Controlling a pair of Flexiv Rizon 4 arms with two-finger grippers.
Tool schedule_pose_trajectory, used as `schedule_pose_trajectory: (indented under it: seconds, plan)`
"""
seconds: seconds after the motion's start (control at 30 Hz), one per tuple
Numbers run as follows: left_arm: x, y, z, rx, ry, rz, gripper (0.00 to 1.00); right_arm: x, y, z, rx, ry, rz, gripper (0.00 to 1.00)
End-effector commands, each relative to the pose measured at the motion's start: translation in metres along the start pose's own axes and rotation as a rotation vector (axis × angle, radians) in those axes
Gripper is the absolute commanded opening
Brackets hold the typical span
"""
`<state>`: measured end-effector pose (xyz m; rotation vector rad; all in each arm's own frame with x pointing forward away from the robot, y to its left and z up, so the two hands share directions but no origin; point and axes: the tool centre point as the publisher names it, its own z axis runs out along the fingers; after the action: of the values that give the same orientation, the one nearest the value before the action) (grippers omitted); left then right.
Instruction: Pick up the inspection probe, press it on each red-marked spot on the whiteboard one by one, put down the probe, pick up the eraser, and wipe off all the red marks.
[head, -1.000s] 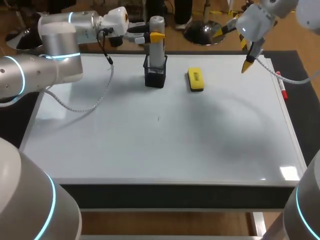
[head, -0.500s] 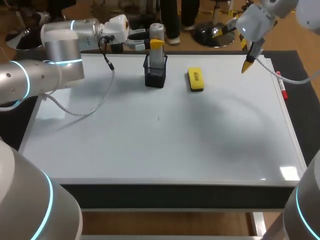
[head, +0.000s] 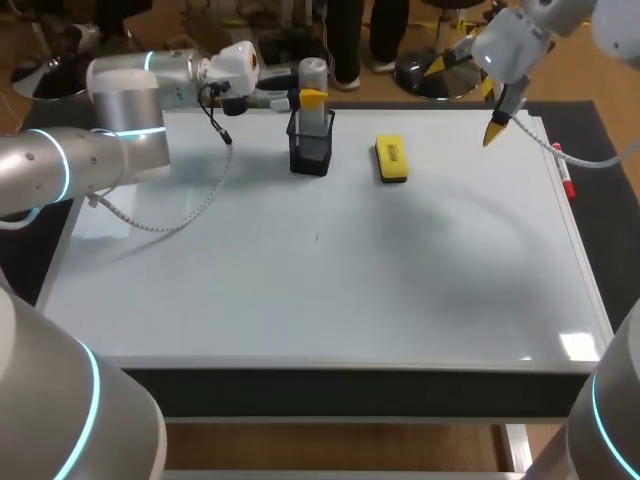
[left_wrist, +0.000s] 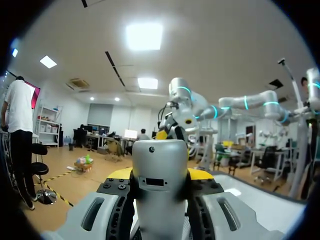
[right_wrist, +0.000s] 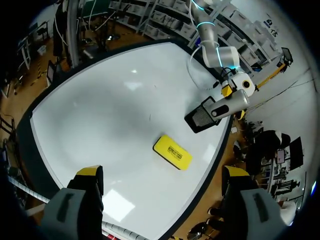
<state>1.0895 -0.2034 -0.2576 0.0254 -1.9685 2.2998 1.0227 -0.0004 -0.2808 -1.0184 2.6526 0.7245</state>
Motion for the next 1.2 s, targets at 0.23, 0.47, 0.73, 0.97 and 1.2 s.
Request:
schedule_pose_trajectory:
  seconds: [0.23,0.47,0.73,0.97,1.2]
  plan:
    - [-0.005,0.006,-0.003,-0.003,0.025,0.001,0.68,0.0,0.0,-0.001,0.002,0.004,-0.002,1.0]
    - [0.0,0.003,-0.004,-0.009,0.03,0.008,1.0,0.0,0.0,-0.001,0.002,0.004,-0.002,1.0]
    - [0.005,-0.008,-0.012,-0.041,0.01,0.042,1.0,0.0,0.0,-0.001,0.002,0.004,-0.002,1.0]
    - [0.018,-0.016,-0.017,-0.221,-0.028,0.114,1.0,0.0,0.0,-0.001,0.002,0.004,-0.002,1.0]
    - [0.032,-0.016,-0.022,-0.387,-0.06,0.177,1.0,0.0,0.0,-0.001,0.002,0.004,-0.002,1.0]
